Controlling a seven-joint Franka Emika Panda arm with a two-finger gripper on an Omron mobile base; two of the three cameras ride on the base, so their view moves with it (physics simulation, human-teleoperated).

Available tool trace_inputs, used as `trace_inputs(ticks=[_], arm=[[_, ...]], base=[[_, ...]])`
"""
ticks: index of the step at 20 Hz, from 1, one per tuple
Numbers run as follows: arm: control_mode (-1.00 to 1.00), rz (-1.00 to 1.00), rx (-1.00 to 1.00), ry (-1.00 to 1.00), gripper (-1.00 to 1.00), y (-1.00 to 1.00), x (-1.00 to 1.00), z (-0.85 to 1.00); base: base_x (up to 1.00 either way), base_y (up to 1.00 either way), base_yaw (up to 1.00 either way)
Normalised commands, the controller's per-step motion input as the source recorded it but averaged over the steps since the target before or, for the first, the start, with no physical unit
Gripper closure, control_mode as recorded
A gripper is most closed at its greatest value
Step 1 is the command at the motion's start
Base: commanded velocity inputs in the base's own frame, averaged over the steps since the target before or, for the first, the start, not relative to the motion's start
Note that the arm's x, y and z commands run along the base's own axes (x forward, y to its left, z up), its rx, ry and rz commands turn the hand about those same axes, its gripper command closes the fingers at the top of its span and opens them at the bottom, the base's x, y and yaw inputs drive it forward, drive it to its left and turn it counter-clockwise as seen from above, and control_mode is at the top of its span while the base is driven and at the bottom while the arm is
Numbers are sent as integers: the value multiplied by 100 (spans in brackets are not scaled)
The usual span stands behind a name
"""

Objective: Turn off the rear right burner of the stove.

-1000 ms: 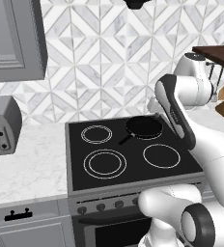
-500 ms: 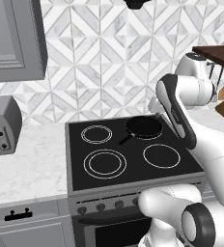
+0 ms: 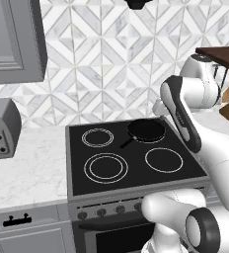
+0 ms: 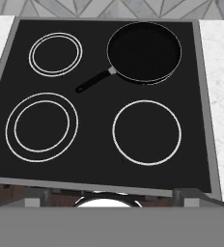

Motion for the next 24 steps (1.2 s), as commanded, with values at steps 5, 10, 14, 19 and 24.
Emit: trace_inputs(ticks=[5,10,14,19,24], arm=[[100,0,0,0,-100,0,0,0],[100,0,0,0,-100,0,0,0],[100,0,0,0,-100,0,0,0],[100,0,0,0,-100,0,0,0],[-100,0,0,0,-100,0,0,0]], base=[[0,-42,0],[0,-43,0],[0,-41,0],[0,-29,0],[0,0,0]])
